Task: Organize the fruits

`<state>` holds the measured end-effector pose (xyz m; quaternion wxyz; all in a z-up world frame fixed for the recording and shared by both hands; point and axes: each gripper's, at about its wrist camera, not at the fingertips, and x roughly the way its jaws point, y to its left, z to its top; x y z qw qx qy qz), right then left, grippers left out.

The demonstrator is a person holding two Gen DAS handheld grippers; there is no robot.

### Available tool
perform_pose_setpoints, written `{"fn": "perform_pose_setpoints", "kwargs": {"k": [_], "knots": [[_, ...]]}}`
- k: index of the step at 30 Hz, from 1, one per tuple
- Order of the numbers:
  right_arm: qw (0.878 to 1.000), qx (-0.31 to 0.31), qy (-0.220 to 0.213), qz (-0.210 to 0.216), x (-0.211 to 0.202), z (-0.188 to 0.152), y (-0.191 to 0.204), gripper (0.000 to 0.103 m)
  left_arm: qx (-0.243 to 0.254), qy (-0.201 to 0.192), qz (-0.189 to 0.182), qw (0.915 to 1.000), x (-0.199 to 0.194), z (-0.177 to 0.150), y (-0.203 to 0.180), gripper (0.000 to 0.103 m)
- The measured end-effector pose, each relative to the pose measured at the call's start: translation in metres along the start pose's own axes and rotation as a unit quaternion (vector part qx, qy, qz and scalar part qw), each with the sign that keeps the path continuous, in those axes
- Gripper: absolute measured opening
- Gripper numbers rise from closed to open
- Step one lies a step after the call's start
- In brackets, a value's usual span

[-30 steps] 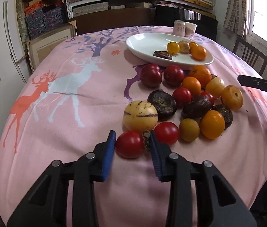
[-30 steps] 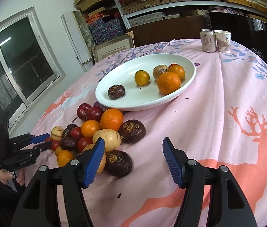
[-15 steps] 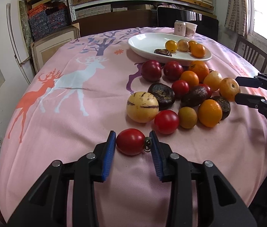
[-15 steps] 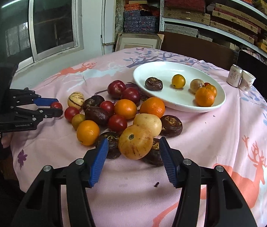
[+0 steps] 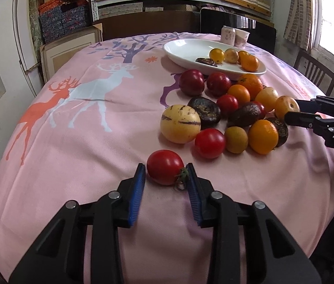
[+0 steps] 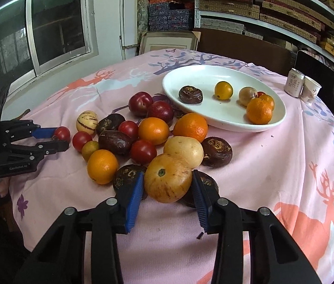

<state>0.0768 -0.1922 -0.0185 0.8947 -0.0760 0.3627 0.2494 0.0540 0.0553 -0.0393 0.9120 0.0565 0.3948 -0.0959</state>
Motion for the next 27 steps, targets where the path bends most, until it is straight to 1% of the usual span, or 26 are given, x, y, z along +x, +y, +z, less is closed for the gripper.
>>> {"fn": "perform_pose_setpoints", "kwargs": {"k": [8,16,20,24,27], "knots": [[0.999,0.033,-0.027,0.022,-0.009,-0.001,-0.013,0.041,-0.011,-0.009,-0.008,0.9999,-0.008,0.002,0.001,0.031],[0.995,0.075,-0.054,0.031,-0.020,-0.002,-0.031,0.041,-0.030,-0.046,-0.023,0.9982,-0.030,0.017,0.002,0.031],[0.993,0.093,-0.071,0.017,-0.033,0.005,-0.042,0.041,-0.024,-0.061,-0.031,0.9974,-0.035,0.032,-0.004,0.031],[0.991,0.088,-0.101,0.001,-0.049,0.022,-0.052,0.041,-0.009,-0.077,-0.031,0.9965,-0.038,0.051,-0.011,0.031],[0.988,0.100,-0.114,0.004,-0.057,0.027,-0.061,0.041,0.013,-0.061,-0.024,0.9978,-0.033,0.050,-0.017,0.031]]}}
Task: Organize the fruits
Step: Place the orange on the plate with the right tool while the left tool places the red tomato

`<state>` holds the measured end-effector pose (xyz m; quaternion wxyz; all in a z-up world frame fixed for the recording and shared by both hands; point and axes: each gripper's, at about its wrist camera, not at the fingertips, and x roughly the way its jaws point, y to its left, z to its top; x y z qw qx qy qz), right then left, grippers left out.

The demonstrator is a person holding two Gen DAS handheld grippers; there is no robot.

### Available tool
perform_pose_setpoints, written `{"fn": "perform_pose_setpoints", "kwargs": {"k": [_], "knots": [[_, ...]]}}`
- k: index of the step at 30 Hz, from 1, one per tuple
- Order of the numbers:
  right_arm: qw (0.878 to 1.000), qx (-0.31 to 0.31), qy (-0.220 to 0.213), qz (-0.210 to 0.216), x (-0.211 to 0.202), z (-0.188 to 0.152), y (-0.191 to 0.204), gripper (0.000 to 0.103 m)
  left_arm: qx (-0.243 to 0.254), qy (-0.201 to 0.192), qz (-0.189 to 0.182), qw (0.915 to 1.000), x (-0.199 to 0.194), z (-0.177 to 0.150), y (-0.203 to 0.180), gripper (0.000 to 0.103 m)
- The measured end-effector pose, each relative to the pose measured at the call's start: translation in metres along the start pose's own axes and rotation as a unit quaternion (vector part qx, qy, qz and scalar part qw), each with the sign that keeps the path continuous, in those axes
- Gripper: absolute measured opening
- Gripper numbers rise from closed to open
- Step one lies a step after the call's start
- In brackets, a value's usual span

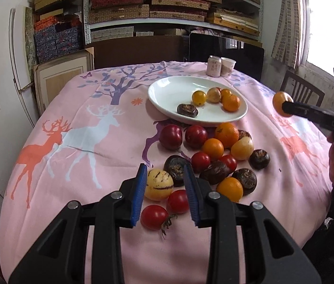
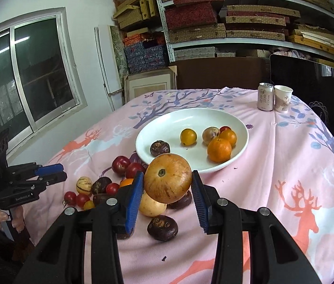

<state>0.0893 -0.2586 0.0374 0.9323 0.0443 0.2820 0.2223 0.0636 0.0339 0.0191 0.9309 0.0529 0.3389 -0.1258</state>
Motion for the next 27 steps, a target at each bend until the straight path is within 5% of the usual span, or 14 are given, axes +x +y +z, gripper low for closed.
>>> {"fn": "perform_pose_setpoints", "kwargs": {"k": [7,11,14,15,17,27], "knots": [[0.999,0.015,0.028,0.015,0.011,-0.019,-0.009,0.041,-0.018,0.056,0.005,0.9982,0.018,-0.032,0.015,0.031],[0.999,0.022,0.038,0.020,0.019,-0.025,-0.010,0.041,-0.010,0.067,-0.002,0.9977,0.028,-0.042,0.007,0.051],[0.999,0.022,0.037,0.019,0.018,-0.027,-0.009,0.041,-0.005,0.082,-0.006,0.9966,0.038,-0.046,0.003,0.051],[0.999,0.022,0.037,0.019,0.017,-0.027,-0.010,0.041,-0.003,0.079,-0.004,0.9969,0.039,-0.047,0.002,0.051],[0.999,0.024,0.038,0.019,0.018,-0.028,-0.011,0.041,-0.010,0.074,-0.006,0.9972,0.037,-0.047,0.004,0.032],[0.999,0.028,0.036,0.020,0.016,-0.026,-0.012,0.041,-0.011,0.023,-0.026,0.9993,0.003,-0.026,-0.005,0.030]]}}
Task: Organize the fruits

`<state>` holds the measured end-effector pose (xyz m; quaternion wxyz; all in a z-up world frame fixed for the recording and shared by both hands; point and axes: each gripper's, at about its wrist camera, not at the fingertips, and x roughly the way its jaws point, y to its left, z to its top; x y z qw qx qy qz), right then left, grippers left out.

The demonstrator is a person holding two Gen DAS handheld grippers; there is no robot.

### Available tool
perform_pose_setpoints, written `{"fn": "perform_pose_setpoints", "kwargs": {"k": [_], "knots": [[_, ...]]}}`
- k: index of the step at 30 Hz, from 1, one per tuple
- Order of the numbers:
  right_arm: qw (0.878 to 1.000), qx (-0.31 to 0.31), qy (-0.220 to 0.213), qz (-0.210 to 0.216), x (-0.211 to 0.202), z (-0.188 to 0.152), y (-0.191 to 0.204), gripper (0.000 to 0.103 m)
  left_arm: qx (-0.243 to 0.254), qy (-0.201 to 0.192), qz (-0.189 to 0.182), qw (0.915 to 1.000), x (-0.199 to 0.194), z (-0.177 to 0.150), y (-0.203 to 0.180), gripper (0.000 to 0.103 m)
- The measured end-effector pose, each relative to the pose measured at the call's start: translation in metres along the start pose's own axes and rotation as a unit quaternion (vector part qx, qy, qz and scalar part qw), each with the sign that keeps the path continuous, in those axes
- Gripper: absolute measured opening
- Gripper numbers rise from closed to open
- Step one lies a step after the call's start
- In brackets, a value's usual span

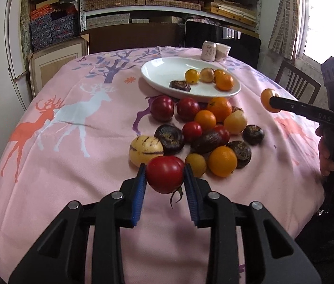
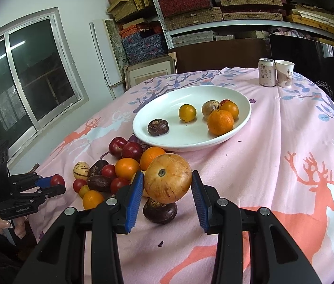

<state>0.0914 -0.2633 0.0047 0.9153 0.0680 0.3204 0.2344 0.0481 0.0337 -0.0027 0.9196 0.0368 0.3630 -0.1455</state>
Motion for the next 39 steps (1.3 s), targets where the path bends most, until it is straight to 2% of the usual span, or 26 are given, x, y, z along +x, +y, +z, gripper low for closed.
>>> {"fn": "perform_pose_setpoints", "kwargs": {"k": [6,11,15,19,21,22,25,27,30,32,35,39], "knots": [[1.000,-0.001,-0.021,0.000,-0.006,0.027,-0.001,0.041,0.015,-0.028,-0.021,0.9993,0.005,0.046,-0.010,0.030],[1.000,0.012,-0.020,-0.009,0.007,0.058,-0.006,0.041,-0.004,-0.034,-0.042,0.9985,0.045,0.103,-0.008,0.030],[0.999,0.010,-0.014,-0.027,0.034,0.076,-0.009,0.041,-0.007,-0.022,-0.041,0.9989,0.090,0.142,-0.016,0.031],[1.000,0.005,0.005,-0.030,0.068,0.081,-0.013,0.042,-0.040,0.010,-0.040,0.9984,0.138,0.170,-0.011,0.032],[0.999,0.004,0.007,-0.032,0.079,0.079,-0.017,0.052,-0.067,0.033,-0.035,0.9966,0.160,0.176,-0.001,0.035],[0.999,0.008,0.003,-0.036,0.080,0.078,-0.018,0.058,-0.079,0.038,-0.036,0.9955,0.164,0.176,0.004,0.041],[0.999,0.012,-0.005,-0.029,0.076,0.073,-0.023,0.058,-0.103,0.026,-0.040,0.9935,0.160,0.173,0.012,0.059],[0.999,0.021,-0.008,-0.023,0.073,0.069,-0.029,0.059,-0.105,0.015,-0.042,0.9934,0.148,0.169,0.012,0.061],[0.999,0.036,-0.002,-0.013,0.070,0.062,-0.036,0.059,-0.084,0.010,-0.046,0.9954,0.123,0.155,0.006,0.069],[0.999,0.041,-0.003,-0.012,0.066,0.059,-0.039,0.061,-0.060,0.006,-0.038,0.9974,0.101,0.138,-0.001,0.082],[0.999,0.043,-0.017,-0.010,0.059,0.058,-0.040,0.066,-0.027,0.010,-0.029,0.9992,0.077,0.107,-0.009,0.082],[0.999,0.041,-0.024,-0.008,0.056,0.057,-0.038,0.067,0.011,0.022,-0.007,0.9997,0.052,0.066,-0.012,0.082]]}}
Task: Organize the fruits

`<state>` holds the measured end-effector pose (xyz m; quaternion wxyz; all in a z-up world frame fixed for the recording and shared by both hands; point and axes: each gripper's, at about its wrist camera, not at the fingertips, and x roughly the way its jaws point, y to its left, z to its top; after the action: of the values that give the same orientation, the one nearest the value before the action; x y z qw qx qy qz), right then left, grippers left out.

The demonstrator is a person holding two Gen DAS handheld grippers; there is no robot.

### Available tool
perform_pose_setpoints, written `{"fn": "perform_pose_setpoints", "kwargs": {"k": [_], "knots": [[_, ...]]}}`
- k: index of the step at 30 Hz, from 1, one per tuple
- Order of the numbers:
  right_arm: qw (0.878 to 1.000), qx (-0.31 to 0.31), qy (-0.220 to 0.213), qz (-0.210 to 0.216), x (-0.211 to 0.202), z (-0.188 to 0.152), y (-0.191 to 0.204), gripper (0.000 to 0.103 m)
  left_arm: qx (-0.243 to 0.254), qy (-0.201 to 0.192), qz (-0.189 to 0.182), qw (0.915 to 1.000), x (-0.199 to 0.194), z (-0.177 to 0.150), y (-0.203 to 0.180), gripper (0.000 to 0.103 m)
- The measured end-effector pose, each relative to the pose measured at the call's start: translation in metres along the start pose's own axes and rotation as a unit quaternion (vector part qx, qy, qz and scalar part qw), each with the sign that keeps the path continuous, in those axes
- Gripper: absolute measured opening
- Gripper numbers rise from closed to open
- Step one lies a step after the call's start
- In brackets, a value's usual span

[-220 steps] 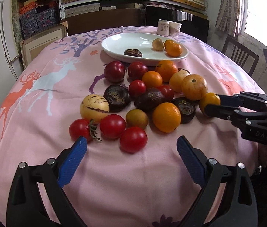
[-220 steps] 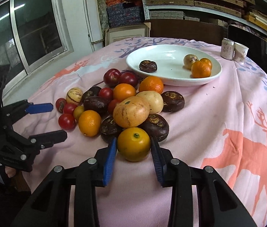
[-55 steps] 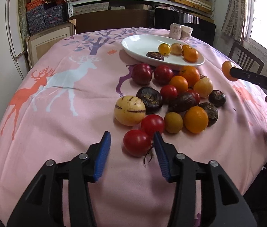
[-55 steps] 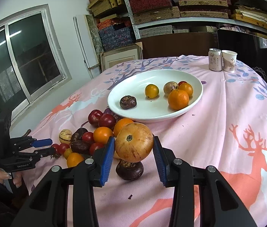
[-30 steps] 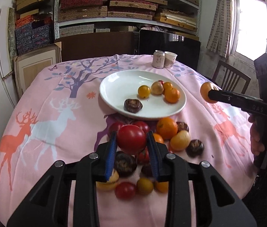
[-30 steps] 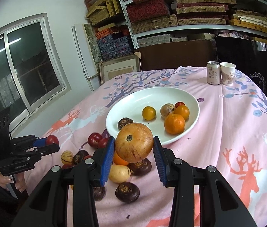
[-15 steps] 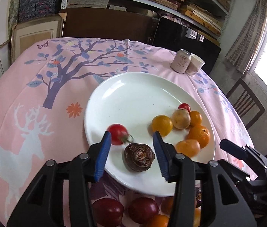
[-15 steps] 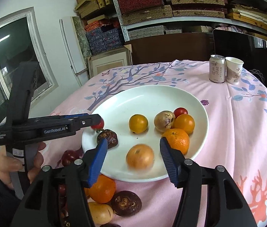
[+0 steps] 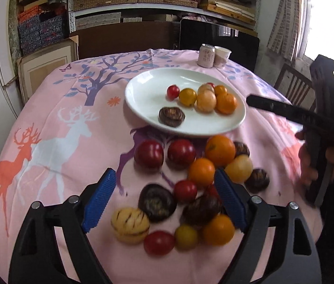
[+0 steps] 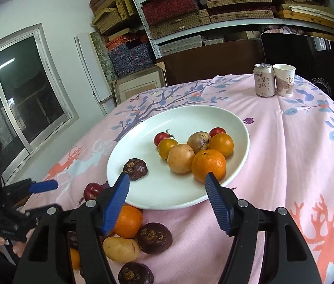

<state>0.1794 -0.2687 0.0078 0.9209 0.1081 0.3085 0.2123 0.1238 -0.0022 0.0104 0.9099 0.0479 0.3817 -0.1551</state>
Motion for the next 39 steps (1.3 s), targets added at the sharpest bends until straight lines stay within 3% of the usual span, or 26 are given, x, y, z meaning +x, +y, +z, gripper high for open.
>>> {"fn": "perform_pose_setpoints", "kwargs": {"k": [4,8,10,13,17,26,30,32,35,39], "knots": [[1.000,-0.005,-0.004,-0.001,-0.005,-0.002,0.002,0.067,0.023,0.005,0.032,0.9992,-0.012,-0.038,0.003,0.081],[1.000,-0.017,-0.005,-0.014,-0.010,-0.009,0.007,0.067,0.014,0.017,0.036,0.9991,-0.018,-0.059,0.013,0.066],[1.000,-0.022,-0.004,-0.020,-0.012,-0.013,0.008,0.067,0.011,0.016,0.036,0.9992,-0.020,-0.065,0.014,0.064],[0.999,-0.024,-0.004,-0.030,-0.018,-0.019,0.009,0.067,0.020,0.028,0.028,0.9990,-0.015,-0.072,0.011,0.048],[0.999,-0.012,-0.001,-0.037,-0.024,-0.028,0.005,0.067,0.033,0.030,0.018,0.9989,-0.007,-0.071,-0.001,0.038],[0.998,0.051,0.005,-0.035,-0.032,-0.035,-0.017,0.067,0.019,0.046,0.009,0.9987,0.007,-0.062,-0.002,0.036],[0.999,0.035,-0.003,-0.030,-0.035,-0.036,-0.011,0.067,0.004,0.046,0.000,0.9989,0.009,-0.059,0.001,0.036],[0.999,0.022,-0.009,-0.021,-0.040,-0.038,-0.006,0.067,-0.004,0.035,-0.006,0.9994,0.006,-0.060,0.004,0.029],[1.000,0.010,0.003,-0.001,-0.045,-0.043,0.001,0.065,-0.018,0.006,-0.014,0.9997,-0.002,-0.062,0.008,0.029],[0.997,-0.041,0.060,0.010,-0.045,-0.058,0.023,0.060,-0.037,-0.036,-0.011,0.9986,-0.015,-0.065,0.013,0.029]]}}
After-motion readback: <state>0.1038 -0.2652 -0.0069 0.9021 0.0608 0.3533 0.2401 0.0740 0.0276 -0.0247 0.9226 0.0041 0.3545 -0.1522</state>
